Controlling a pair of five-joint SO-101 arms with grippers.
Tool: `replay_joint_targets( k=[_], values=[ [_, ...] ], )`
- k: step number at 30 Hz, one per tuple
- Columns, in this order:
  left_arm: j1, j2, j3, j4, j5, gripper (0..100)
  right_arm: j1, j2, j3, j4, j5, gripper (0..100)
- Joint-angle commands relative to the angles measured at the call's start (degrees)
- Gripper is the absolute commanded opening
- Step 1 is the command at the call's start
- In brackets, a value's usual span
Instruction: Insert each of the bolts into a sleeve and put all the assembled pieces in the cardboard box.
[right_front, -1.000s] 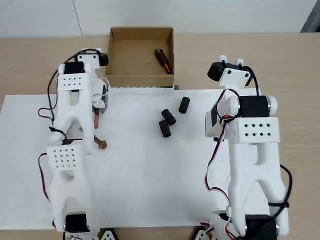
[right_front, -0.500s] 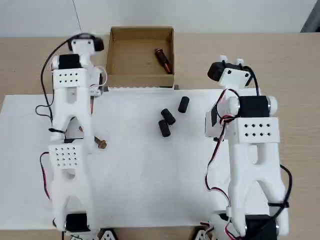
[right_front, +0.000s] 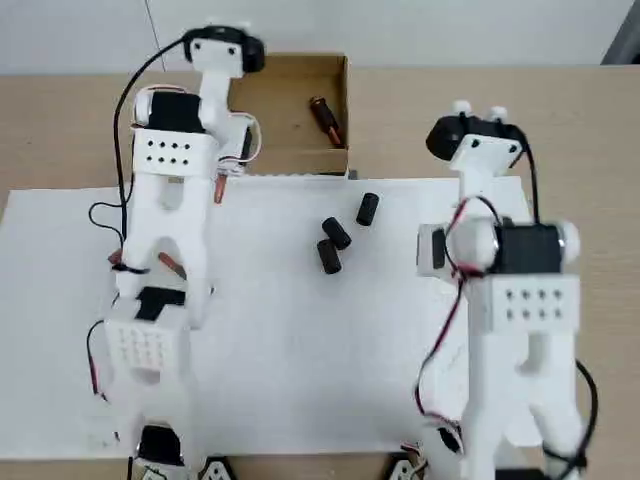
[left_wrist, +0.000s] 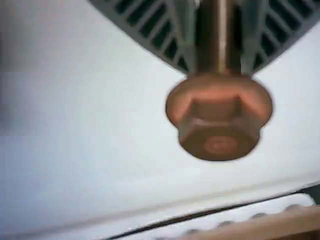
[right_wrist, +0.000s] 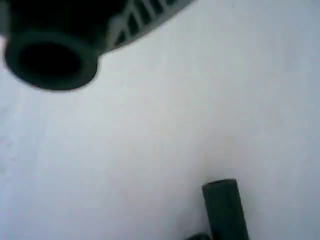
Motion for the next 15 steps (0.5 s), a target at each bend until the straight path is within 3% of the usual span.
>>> replay_joint_targets(
  k=[1,10,15],
  values=[
    [4.3,-14.5,4.2,1.2,-0.1,0,0.5,-6.5,1.6,-0.6,2.5,0.3],
    [11.3,-37.1,22.9,-0.3,0.3,0,0.2,-19.2,13.7,-1.1,5.8,0.3],
    [11.3,-47.9,35.6,-3.0,6.2,0,0.3,-26.0,21.5,-6.5,6.0,0.3]
  ],
)
